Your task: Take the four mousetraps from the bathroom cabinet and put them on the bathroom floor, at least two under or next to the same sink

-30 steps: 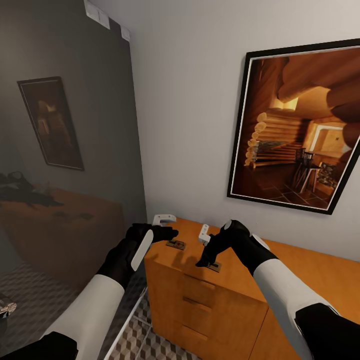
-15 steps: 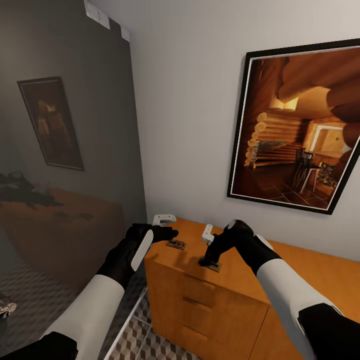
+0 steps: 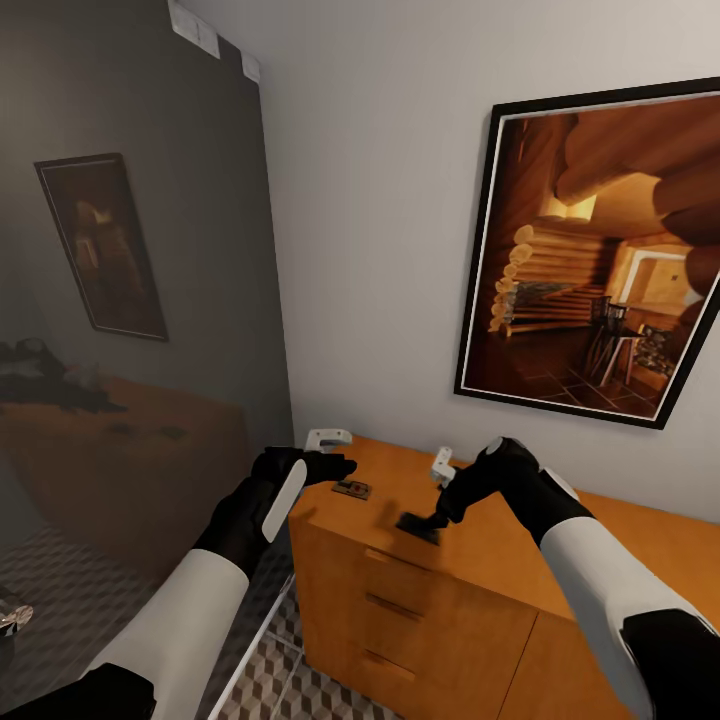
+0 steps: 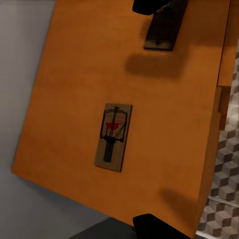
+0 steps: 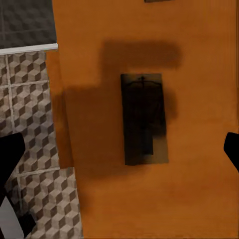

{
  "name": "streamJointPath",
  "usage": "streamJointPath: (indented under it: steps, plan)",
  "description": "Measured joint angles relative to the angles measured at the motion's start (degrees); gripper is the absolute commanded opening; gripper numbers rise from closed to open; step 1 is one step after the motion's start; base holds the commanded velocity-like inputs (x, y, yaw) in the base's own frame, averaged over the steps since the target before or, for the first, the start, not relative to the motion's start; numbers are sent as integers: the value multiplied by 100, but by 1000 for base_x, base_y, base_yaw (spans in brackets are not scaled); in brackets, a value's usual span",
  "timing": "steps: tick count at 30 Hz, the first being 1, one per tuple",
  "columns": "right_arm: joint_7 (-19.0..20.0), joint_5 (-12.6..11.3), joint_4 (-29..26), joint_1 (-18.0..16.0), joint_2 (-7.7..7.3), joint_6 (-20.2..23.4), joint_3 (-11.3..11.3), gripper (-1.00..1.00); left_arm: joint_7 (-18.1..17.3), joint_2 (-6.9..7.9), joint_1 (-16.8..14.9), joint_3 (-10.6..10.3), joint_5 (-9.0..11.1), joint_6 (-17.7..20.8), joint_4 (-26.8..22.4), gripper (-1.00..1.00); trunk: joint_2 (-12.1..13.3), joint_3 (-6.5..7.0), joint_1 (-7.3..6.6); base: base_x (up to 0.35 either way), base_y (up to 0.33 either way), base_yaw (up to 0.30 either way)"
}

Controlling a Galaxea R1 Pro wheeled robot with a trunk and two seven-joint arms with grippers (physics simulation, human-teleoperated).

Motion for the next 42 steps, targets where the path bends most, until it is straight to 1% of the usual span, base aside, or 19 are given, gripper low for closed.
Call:
streamJointPath:
  steps: [3,5,8,9,12,17,25,35,42]
  plan:
    - [153,0,0,0,-88,-19,-17,100,0,0,0,0,0,0,0,100,0,0,0,0,0,0]
    - [184,1,0,-1,-155,-103,-26,100,0,0,0,0,0,0,0,100,0,0,0,0,0,0]
    - [198,-1,0,0,-220,-277,-35,100,0,0,0,0,0,0,0,100,0,0,0,0,0,0]
    - [202,-3,0,0,-262,-419,-41,100,0,0,0,0,0,0,0,100,0,0,0,0,0,0]
    - [206,-6,0,0,-315,-612,-51,100,-4,0,0,0,0,-1,0,100,0,0,0,0,0,0]
    - [159,-7,0,0,-387,-772,-109,100,-8,0,0,0,0,0,0,100,0,0,0,0,0,0]
    - [141,-1,0,0,-406,-825,-279,100,-9,0,0,0,0,-1,0,100,0,0,0,0,0,0]
    - [174,-11,0,-11,-405,-798,-320,100,-9,0,0,0,0,-1,5,100,0,0,0,0,0,0]
    - [207,-27,-3,-102,-403,-769,-355,100,-9,0,0,0,0,-1,4,100,0,0,0,0,0,0]
